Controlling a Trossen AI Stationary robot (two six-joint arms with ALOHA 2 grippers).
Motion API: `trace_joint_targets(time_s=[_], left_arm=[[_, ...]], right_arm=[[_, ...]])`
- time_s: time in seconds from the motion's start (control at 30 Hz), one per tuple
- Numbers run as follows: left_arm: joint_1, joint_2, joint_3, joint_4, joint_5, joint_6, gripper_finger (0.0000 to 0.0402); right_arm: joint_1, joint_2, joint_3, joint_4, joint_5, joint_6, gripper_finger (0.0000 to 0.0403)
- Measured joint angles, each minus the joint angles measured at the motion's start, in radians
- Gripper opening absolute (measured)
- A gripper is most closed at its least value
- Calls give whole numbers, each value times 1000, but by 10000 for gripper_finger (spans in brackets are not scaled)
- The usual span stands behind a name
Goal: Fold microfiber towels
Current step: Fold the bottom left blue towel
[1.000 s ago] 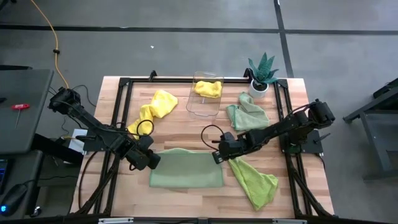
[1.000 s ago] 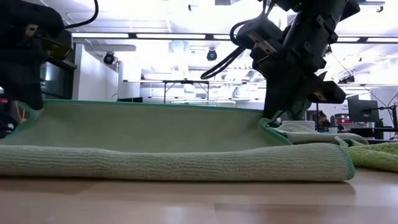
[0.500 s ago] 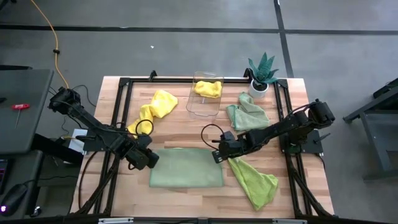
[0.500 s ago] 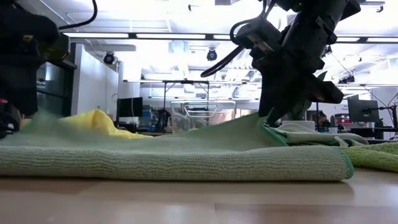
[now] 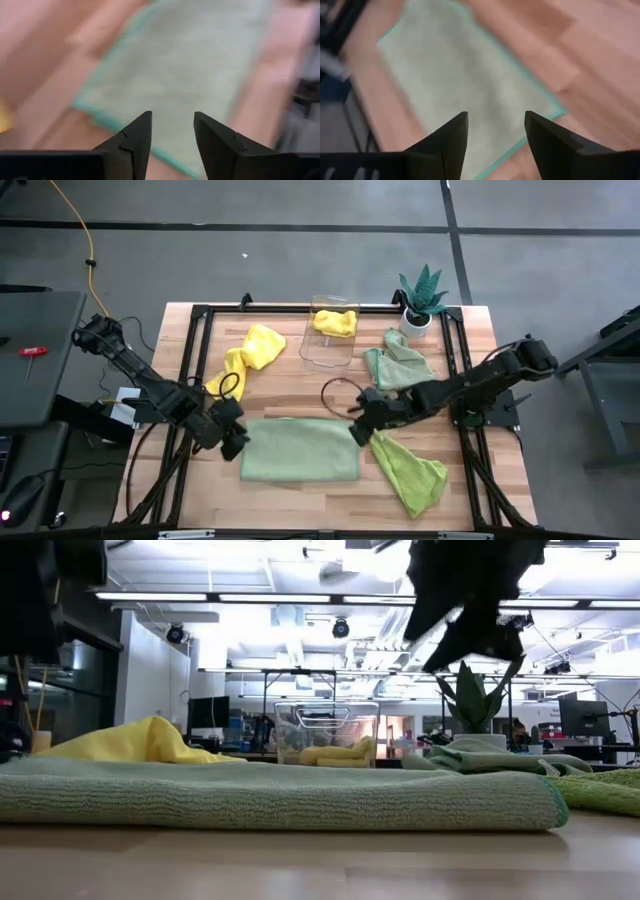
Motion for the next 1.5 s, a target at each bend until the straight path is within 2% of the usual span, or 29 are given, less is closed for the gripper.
trace_joint_targets(time_s=[0.13, 0.27, 0.37, 0.57, 0.67, 0.93, 1.13, 1.3, 1.5], left_arm=[[-89, 27, 1, 110, 10, 138, 142], [-180, 115, 1, 114, 9, 245, 137], [-235, 200, 0, 136, -7, 321, 136], [-279, 373, 0, 337, -34, 435, 135], [-281, 442, 0, 399, -42, 444, 135], [-281, 567, 0, 417, -14, 413, 135], [-287, 577, 2, 416, -29, 422, 135], [-287, 577, 2, 414, -28, 429, 133], [-286, 578, 1, 412, -28, 409, 119]], right_arm=[[85, 2, 1, 32, -9, -98, 190], [152, 29, 1, 43, 2, -161, 190], [176, 51, 1, 52, 3, -165, 190], [185, 84, 1, 78, 4, -152, 190], [184, 91, 1, 91, 5, -159, 190], [179, 89, 1, 105, 11, -190, 190], [182, 95, 1, 205, 0, -356, 190], [186, 156, 1, 323, -76, -516, 190], [223, 254, 1, 325, -130, -571, 190]])
